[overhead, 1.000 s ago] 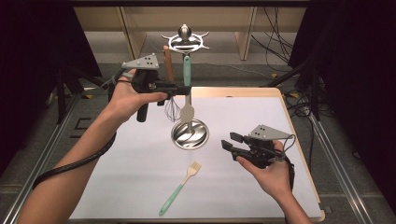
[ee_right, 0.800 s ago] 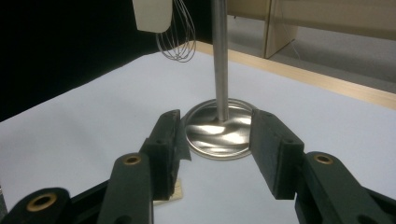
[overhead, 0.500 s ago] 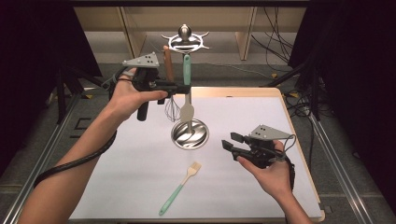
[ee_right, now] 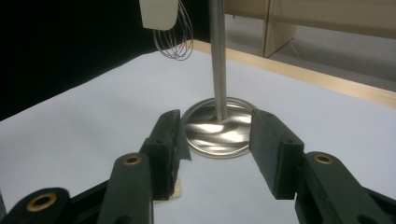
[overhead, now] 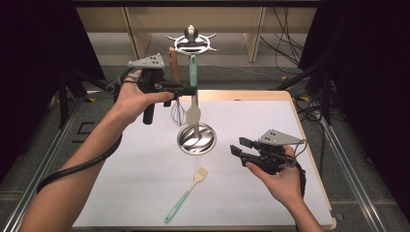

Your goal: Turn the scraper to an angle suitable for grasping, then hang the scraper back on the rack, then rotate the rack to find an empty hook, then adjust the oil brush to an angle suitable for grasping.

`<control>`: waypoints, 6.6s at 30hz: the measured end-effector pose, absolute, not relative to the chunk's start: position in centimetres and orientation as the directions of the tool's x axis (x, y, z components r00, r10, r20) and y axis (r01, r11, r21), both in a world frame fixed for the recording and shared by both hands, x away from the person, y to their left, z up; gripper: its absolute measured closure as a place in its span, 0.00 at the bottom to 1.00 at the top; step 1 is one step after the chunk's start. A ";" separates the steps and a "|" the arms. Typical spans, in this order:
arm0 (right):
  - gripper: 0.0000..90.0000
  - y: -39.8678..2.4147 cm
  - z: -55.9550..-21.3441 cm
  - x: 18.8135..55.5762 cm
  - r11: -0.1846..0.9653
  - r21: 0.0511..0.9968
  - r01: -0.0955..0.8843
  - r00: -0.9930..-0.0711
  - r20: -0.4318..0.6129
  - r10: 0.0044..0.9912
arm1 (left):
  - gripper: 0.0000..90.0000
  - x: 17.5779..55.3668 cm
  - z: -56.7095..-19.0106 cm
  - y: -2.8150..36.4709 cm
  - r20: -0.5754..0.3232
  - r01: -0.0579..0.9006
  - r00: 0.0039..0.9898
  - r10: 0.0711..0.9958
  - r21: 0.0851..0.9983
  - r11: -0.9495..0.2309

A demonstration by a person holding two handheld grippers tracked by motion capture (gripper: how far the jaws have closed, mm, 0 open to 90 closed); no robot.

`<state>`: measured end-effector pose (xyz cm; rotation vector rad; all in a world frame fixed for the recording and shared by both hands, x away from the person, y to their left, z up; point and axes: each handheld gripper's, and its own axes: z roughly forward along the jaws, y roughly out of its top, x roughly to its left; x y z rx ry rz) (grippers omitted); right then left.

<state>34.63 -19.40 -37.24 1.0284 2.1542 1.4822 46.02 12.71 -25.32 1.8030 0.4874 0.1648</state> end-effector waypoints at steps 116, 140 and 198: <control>0.61 -22.0 -37.8 34.5 0.165 0.902 0.399 -0.627 0.137 0.767 | 1.00 46.7 -20.9 16.1 -0.065 0.037 0.601 0.797 0.998 0.053; 0.61 -22.3 -37.8 34.7 0.176 0.905 0.388 -0.641 0.127 0.757 | 1.00 48.2 -20.6 15.6 -0.072 0.065 0.586 0.807 0.997 0.042; 0.60 -23.5 -37.3 34.4 0.164 0.889 0.427 -0.590 0.136 0.796 | 0.58 36.5 -35.1 15.2 -0.010 0.449 0.721 0.693 0.768 -0.456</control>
